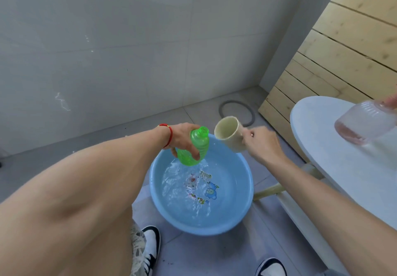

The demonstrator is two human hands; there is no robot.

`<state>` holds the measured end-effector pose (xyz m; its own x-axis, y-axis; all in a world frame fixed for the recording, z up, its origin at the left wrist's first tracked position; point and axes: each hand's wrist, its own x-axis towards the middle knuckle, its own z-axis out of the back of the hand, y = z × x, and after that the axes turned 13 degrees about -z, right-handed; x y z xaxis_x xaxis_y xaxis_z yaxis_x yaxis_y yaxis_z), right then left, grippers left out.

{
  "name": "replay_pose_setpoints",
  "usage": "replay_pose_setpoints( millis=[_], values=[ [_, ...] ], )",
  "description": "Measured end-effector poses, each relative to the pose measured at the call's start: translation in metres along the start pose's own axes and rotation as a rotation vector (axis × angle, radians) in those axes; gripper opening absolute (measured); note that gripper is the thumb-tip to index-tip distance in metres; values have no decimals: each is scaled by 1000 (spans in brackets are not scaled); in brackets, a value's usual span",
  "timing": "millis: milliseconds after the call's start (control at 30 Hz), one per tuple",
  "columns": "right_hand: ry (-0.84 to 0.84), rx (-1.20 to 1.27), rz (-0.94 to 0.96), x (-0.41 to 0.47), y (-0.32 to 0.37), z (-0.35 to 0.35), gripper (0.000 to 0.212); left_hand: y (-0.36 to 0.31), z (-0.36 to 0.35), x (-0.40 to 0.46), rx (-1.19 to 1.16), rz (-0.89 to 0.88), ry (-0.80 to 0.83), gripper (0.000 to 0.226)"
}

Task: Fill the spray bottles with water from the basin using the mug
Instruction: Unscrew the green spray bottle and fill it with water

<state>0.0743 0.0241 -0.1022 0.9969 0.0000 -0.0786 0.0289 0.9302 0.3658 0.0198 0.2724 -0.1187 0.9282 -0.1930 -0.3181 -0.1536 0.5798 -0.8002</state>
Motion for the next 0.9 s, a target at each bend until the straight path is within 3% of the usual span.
replay_pose_setpoints(
  millis=[100, 233, 367, 533, 667, 800, 900],
  values=[
    [243, -2, -165, 7, -18, -39, 39, 4, 4, -4, -32, -17, -27, 58],
    [345, -68, -284, -10, -30, -100, 36, 9, 7, -9, -49, -8, -33, 59],
    [345, -11, -302, -47, -43, -159, 36, 13, 8, -13, -40, 18, -8, 67],
    [321, 78, -388, -71, -55, -195, 38, 14, 7, -14, -31, 13, 6, 57],
    [182, 288, -409, -69, -56, -177, 48, 13, 6, -11, -28, 12, 7, 55],
    [97, 316, -299, -67, -53, -139, 58, 9, 4, -9, 6, 15, 18, 59],
    [110, 320, -295, -68, -54, -117, 54, 1, 1, -10, 14, 8, 20, 61]
  ],
)
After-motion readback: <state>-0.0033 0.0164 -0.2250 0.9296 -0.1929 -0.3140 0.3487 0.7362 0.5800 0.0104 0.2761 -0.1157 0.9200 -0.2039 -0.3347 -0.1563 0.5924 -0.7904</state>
